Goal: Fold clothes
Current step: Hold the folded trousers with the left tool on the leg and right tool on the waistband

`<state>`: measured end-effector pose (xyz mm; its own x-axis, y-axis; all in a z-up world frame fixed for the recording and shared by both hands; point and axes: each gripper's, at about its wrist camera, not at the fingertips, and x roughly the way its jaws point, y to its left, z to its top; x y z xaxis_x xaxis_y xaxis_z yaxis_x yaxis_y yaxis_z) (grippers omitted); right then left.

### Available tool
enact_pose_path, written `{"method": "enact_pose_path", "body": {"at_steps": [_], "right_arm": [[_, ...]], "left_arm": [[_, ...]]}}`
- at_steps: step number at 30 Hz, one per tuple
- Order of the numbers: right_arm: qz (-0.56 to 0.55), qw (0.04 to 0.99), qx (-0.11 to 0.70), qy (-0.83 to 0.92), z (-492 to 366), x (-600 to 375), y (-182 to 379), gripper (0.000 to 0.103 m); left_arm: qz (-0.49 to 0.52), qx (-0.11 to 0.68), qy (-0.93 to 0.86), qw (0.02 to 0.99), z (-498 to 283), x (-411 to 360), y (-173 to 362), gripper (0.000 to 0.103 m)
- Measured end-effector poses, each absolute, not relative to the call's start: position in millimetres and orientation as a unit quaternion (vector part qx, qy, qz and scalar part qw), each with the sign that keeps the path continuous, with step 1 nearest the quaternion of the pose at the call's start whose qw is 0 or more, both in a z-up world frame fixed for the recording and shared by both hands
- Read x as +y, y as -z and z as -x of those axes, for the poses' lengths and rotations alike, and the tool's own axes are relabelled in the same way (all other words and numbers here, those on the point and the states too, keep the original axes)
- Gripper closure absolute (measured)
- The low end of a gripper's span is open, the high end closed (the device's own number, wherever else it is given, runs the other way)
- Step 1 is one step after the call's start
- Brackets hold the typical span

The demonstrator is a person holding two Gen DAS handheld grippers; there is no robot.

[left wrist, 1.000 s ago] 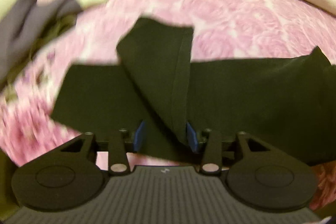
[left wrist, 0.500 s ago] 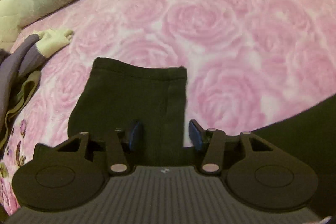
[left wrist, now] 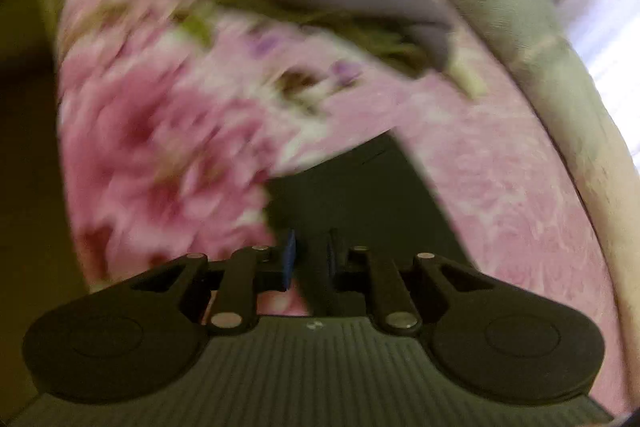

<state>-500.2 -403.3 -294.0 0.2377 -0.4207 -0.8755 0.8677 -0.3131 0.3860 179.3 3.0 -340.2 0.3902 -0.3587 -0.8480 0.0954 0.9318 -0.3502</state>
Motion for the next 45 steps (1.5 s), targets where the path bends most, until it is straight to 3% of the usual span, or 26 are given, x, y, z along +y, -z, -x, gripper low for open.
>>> {"method": "enact_pose_path", "body": {"at_steps": [12,23,34,35,36,37,45], "right_arm": [[-0.556,0.546,0.192,0.597,505.5,-388.6,285.2,0.029],[-0.582,0.549,0.095,0.592,534.8,-344.2,276.3,0.029],[-0.6,0.585,-0.012,0.546,601.3,-325.1,293.8,0.03],[-0.6,0.594,-0.019,0.536,606.5,-326.1,297.8,0.032],[-0.599,0.603,-0.02,0.526,609.0,-328.1,302.7,0.045],[-0.599,0.611,-0.021,0.517,611.1,-330.3,307.7,0.049],[-0.561,0.675,-0.062,0.475,624.4,-324.5,343.6,0.05]], "left_arm": [[0.163,0.555,0.177,0.796,-172.5,-16.0,360.4,0.092],[0.151,0.566,0.192,0.788,-179.0,-16.5,365.9,0.091],[0.099,0.512,0.241,0.819,-154.6,-21.8,365.9,0.088],[0.099,0.505,0.246,0.822,-151.9,-20.9,367.6,0.087],[0.099,0.497,0.251,0.825,-149.5,-19.9,369.7,0.087],[0.1,0.489,0.257,0.828,-147.4,-18.8,371.8,0.087],[0.131,0.425,0.315,0.838,-136.1,-1.7,386.4,0.086]]}}
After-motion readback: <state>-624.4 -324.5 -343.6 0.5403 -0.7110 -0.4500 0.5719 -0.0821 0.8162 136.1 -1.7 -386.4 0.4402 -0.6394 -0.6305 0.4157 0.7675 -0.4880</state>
